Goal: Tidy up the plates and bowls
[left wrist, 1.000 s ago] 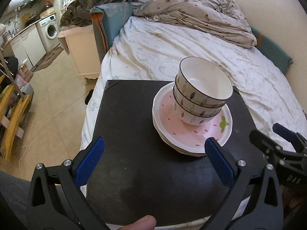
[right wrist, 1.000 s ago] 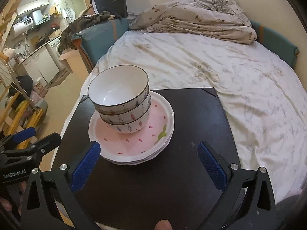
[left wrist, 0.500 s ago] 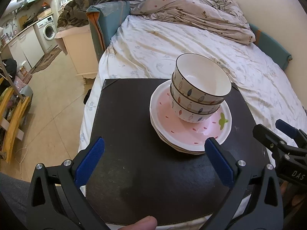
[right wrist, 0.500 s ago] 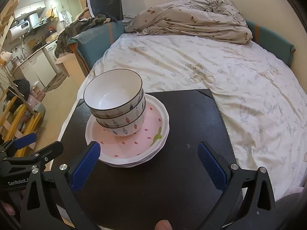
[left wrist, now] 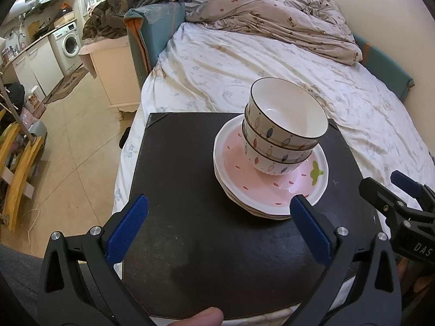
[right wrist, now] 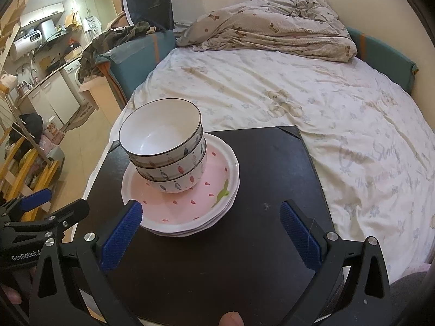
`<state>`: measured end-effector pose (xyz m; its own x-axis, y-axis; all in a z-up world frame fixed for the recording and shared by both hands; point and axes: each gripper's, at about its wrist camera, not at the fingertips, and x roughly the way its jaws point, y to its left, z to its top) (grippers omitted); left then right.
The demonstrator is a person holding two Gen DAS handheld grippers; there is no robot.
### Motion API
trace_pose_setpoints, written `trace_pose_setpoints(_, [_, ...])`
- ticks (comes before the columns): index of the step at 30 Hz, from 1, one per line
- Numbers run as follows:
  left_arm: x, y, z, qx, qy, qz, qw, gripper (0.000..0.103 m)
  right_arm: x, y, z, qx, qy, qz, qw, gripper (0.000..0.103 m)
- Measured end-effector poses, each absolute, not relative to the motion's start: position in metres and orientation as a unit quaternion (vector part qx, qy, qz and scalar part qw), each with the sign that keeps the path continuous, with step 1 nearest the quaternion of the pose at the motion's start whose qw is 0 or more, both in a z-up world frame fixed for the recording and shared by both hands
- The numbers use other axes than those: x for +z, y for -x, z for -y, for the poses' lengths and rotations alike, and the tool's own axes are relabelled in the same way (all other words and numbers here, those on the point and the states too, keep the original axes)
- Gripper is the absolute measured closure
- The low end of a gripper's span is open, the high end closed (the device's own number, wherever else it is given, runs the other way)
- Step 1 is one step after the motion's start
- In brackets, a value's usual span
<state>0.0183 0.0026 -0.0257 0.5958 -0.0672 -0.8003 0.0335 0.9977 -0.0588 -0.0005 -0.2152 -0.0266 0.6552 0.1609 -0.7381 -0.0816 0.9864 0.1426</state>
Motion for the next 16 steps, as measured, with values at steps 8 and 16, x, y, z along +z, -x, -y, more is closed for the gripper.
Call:
trace_pose_setpoints(8, [-0.0254,-0.0184,-0.0022,-0.030,0.020,-0.448,0.893,0.000,-0.0249,0.0020,0.2127,0.065,-0.047,-0.409,0.909,0.000])
trace_pose_setpoints(16, [-0.0240,-0.0164,-0.0028,-0.029,0.023,-0.446,0.894,0.000,-0.0253,0.0019,0.2132,0.064,-0.045,-0.411,0.908,0.000])
